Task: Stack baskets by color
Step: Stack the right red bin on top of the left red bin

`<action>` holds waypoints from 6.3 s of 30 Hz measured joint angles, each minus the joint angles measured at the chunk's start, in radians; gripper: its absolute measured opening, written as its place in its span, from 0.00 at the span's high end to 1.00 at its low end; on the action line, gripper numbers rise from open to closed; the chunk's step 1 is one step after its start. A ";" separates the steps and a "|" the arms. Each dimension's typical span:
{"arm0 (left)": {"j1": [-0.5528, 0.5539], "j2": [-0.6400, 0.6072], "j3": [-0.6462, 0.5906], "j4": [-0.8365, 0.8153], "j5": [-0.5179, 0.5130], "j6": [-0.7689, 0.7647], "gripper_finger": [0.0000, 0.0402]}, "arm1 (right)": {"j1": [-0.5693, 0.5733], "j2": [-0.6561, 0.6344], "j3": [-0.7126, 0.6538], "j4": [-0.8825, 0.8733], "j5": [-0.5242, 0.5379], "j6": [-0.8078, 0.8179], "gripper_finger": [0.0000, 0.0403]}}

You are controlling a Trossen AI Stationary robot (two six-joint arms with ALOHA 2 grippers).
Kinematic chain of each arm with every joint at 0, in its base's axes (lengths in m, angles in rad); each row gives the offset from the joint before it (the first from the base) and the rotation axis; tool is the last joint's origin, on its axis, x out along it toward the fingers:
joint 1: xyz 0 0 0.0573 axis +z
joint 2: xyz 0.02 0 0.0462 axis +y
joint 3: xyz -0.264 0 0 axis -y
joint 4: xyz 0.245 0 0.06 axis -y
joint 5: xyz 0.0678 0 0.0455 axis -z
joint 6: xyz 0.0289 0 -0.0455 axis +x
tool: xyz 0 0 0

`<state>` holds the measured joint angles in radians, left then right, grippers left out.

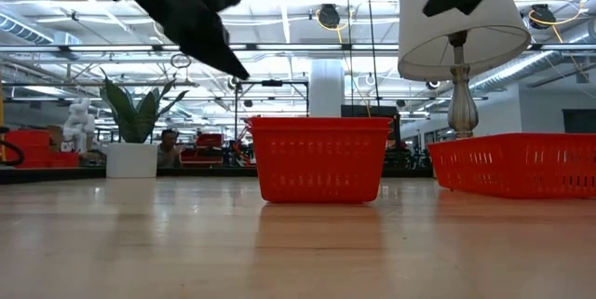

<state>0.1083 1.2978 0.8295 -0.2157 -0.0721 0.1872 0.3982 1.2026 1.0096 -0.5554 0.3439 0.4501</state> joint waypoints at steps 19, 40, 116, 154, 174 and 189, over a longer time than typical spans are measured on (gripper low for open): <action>-0.458 -0.020 -0.001 0.000 -0.265 -0.371 0.96 | 0.303 0.131 0.000 -0.224 0.023 0.248 0.82; -0.639 -0.008 -0.001 0.019 -0.397 -0.509 0.96 | 0.322 0.186 -0.171 -0.340 0.052 0.298 0.68; -0.638 -0.008 -0.002 -0.059 -0.400 -0.542 0.96 | 0.327 0.274 0.370 -0.153 0.423 0.108 0.99; -0.812 -0.141 -0.002 0.116 -0.611 -0.327 0.96 | 0.181 0.523 0.485 -0.089 0.408 -0.073 0.98; -0.784 -0.141 -0.002 0.104 -0.611 -0.295 0.96 | 0.125 0.629 0.484 -0.085 0.280 -0.043 0.98; -0.780 -0.141 -0.002 0.104 -0.611 -0.296 0.96 | 0.126 0.629 0.438 -0.100 0.279 0.002 0.98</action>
<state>-0.6716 1.1568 0.8276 -0.1120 -0.6830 -0.1089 0.5243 1.8313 1.4479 -0.6549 0.6226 0.4523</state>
